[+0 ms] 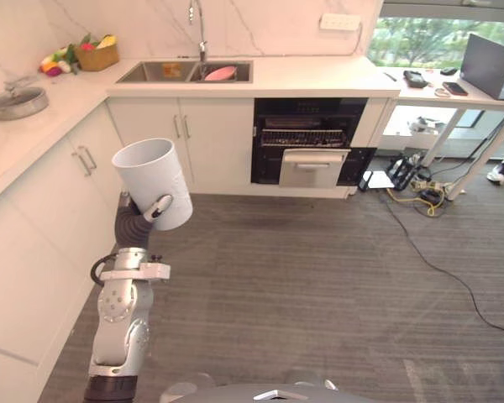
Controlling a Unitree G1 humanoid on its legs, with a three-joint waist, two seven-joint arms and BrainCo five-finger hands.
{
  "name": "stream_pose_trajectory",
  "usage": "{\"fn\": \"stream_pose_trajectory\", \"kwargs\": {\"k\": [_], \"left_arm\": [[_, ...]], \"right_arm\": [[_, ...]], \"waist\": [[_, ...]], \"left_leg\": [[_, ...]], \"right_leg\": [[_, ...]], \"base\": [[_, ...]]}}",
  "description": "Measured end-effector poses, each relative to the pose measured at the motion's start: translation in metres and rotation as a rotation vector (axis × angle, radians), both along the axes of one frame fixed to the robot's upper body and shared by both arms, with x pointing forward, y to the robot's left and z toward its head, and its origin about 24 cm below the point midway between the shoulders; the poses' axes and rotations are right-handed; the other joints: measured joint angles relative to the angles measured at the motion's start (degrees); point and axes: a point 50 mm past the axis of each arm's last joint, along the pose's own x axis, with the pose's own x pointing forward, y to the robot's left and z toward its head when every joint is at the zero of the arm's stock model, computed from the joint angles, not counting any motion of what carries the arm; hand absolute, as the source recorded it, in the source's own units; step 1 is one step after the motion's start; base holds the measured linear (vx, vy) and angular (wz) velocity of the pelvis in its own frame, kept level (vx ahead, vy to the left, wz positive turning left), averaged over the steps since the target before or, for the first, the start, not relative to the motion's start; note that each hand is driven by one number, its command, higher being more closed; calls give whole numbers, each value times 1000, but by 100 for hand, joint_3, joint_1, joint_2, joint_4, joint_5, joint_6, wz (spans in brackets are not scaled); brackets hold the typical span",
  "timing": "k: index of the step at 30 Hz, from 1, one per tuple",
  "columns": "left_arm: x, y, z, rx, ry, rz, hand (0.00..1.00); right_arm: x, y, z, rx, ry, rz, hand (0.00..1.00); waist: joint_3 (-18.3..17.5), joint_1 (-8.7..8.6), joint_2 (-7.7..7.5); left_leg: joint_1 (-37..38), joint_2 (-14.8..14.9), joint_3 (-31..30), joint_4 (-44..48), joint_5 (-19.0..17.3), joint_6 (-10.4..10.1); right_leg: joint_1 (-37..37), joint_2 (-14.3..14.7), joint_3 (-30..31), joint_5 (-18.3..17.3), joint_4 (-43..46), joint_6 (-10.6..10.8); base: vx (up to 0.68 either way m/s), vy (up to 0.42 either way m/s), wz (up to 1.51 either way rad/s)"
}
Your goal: Walk over to the sink, pick up the cup, carry it to the dishwasher, place the cup inside the dishwasher, then close the dishwasher door
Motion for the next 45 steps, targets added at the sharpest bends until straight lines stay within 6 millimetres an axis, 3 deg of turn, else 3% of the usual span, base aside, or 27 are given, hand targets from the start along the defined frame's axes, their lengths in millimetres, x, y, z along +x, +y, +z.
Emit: {"fn": "stream_pose_trajectory", "kwargs": {"k": [3, 6, 7, 8, 9, 11, 12, 13, 15, 17, 19, 20, 21, 23, 24, 25, 26, 28, 30, 34, 36, 37, 39, 41, 42, 43, 45], "left_arm": [[0, -16, 0, 36, -16, -67, 100], [-3, -18, -6, 35, 5, -72, 100], [-3, -23, -7, 28, 4, -88, 100], [-4, -28, -9, 24, 12, -107, 100], [-4, -39, -15, 21, 35, -152, 100], [-7, -55, -23, 6, 70, -211, 100], [-8, -61, -23, -3, 70, -226, 100], [-7, -63, -22, -26, 65, -221, 100], [-7, -61, -23, -32, 73, -208, 100], [-7, -55, -27, 0, 84, -210, 100], [-7, -52, -27, 16, 79, -214, 100], [-6, -51, -27, 14, 73, -209, 100], [-6, -50, -26, 13, 72, -205, 100], [-5, -45, -26, 18, 72, -185, 100], [-5, -45, -27, 19, 75, -184, 100], [-5, -40, -28, 35, 76, -173, 100], [-4, -33, -27, 55, 68, -153, 100], [-1, -23, -23, 84, 46, -126, 100], [1, -22, -18, 85, 27, -122, 100], [-2, -19, -3, 110, -41, -120, 100], [-4, -19, 5, 108, -84, -107, 100], [-8, -15, 16, 109, -150, -78, 100], [-12, -11, 24, 105, -209, -56, 100], [-17, -6, 27, 114, -240, -17, 100], [-20, -2, 24, 119, -226, 12, 100], [-23, -1, 17, 112, -189, 40, 100], [-23, -2, 16, 99, -185, 59, 100]], "right_arm": [[-8, 5, -1, 11, 5, 4, 0], [-15, 8, -2, 31, 27, 6, 0], [-15, 6, -2, 33, 26, -3, 0], [-16, 2, -1, 25, 26, -12, 0], [-20, -5, 0, 19, 41, -37, 0], [-14, -6, 0, 14, 52, -44, 0], [-13, -9, 0, 5, 54, -41, 0], [-11, -14, 2, -9, 46, -33, 0], [-8, -16, 4, -23, 31, -26, 0], [1, -16, 4, -25, 0, -28, 0], [25, -21, 9, -53, -68, -19, 0], [44, -19, 12, -64, -126, 2, 0], [53, -20, 15, -76, -154, 11, 0], [81, -25, 28, -133, -269, 9, 0], [83, -28, 32, -157, -289, -2, 0], [91, -28, 38, -187, -333, -26, 0], [104, -26, 47, -212, -394, -23, 0], [122, -30, 70, -271, -505, -65, 0], [133, -43, 97, -360, -623, -137, 0], [155, -42, 146, -447, -842, -211, 0], [161, -32, 157, -446, -904, -181, 0], [166, -22, 172, -427, -988, -154, 0], [169, -16, 189, -417, -1084, -134, 0], [174, -13, 213, -410, -1214, -94, 0], [176, -12, 219, -400, -1253, -70, 0], [178, -10, 223, -385, -1283, -33, 0], [184, -4, 232, -367, -1336, 40, 0]], "waist": [[23, -151, -57], [-21, -122, -163], [-87, -120, -57], [-135, -138, 60], [-230, -183, 249], [-220, -194, 273], [-174, -146, 343], [-120, -102, 421], [8, 4, 418], [18, 101, 383], [13, 230, 348], [12, 274, 317], [13, 282, 314], [10, 289, 353], [-4, 286, 410], [-12, 305, 370], [-7, 296, 59], [-28, 148, -255], [-31, 119, -333], [51, 153, -389], [73, 138, -279], [74, 113, -191], [28, 31, -184], [-13, -28, -240], [-43, -76, -318], [-83, -119, -166], [-110, -62, 46]], "left_leg": [[419, -9, -244, -364, -156, 2], [953, -29, -502, -255, -805, -84], [1107, 122, -608, -82, -1122, -178], [1144, 268, -683, -24, -1259, -248], [1147, 466, -711, 264, -1346, -343], [637, 588, -388, 1775, -1088, -769], [53, 821, -253, 3279, -535, -1346], [-609, 1227, -123, 4846, -211, -1431], [-1234, 1688, 63, 5954, -353, -1187], [-1626, 1857, 296, 5379, -571, -966], [-1892, 1730, 545, 3457, -668, -933], [-1984, 1537, 351, 2102, -510, -998], [-2008, 1457, 154, 1446, -331, -1043], [-2050, 1427, -476, 15, 197, -1132], [-2027, 1481, -496, -51, 248, -1102], [-1944, 1434, -398, 212, 976, -1253], [-1952, 1251, -220, 631, 1160, -1270], [-2285, 943, -146, 1507, 564, -1075], [-2393, 736, -16, 2004, 160, -874], [-1307, 396, 540, 1632, -198, -475], [-727, 464, 677, 1189, -232, -417], [-373, 524, 765, 758, -236, -408], [-172, 579, 877, 446, -235, -410], [25, 573, 1044, 125, -222, -500], [163, 556, 1038, 54, -239, -624], [294, 664, 970, 17, -291, -793], [255, 825, 1006, 25, -284, -907]], "right_leg": [[-353, 294, -82, 1178, -3344, 206], [-327, 246, 35, 1528, -3519, -64], [-244, 361, 82, 2032, -3343, -251], [-252, 455, 40, 2140, -3166, -282], [-274, 564, -106, 2092, -2826, -393], [-101, 533, -238, 1606, -2484, -390], [240, 598, -292, 1358, -2510, -411], [671, 753, -337, 1065, -2612, -485], [1412, 862, -362, 761, -2819, -514], [2025, 802, -284, 748, -3168, -428], [2377, 591, 29, 737, -3482, -327], [2398, 436, 276, 689, -3532, -216], [2379, 389, 401, 662, -3529, -171], [2412, 297, 859, 338, -3485, 205], [2464, 314, 933, 218, -3423, 273], [2556, 213, 1161, -55, -3217, 397], [2573, -79, 1364, -336, -3026, 473], [2561, -440, 1353, -439, -2764, 515], [2427, -690, 1330, -402, -2238, 541], [1293, -1345, 1046, 233, 572, 412], [1010, -1172, 675, 19, 895, 298], [664, -854, 311, -136, 722, 250], [325, -617, -131, -162, 59, 208], [41, -487, -581, 255, -1488, -8], [99, -402, -668, 928, -1882, -205], [250, -216, -753, 1221, -2082, -326], [184, -25, -761, 1238, -2103, -428]], "base": [[454, -27, 50], [611, -98, 35], [712, -130, 50], [736, -143, 68], [731, -174, 67], [691, -205, 49], [758, -224, 32], [620, -176, 23], [576, -130, -6], [568, -108, -34], [490, 57, -78], [555, 182, -89], [433, 245, -95], [461, 331, -92], [423, 366, -89], [413, 386, -85], [408, 372, -74], [355, 294, -11], [378, 318, 3], [326, 247, -45], [220, 122, -68], [168, 75, -58], [151, 35, -37], [276, -29, -21], [431, -79, -19], [398, -61, -32], [354, -52, -36]]}}
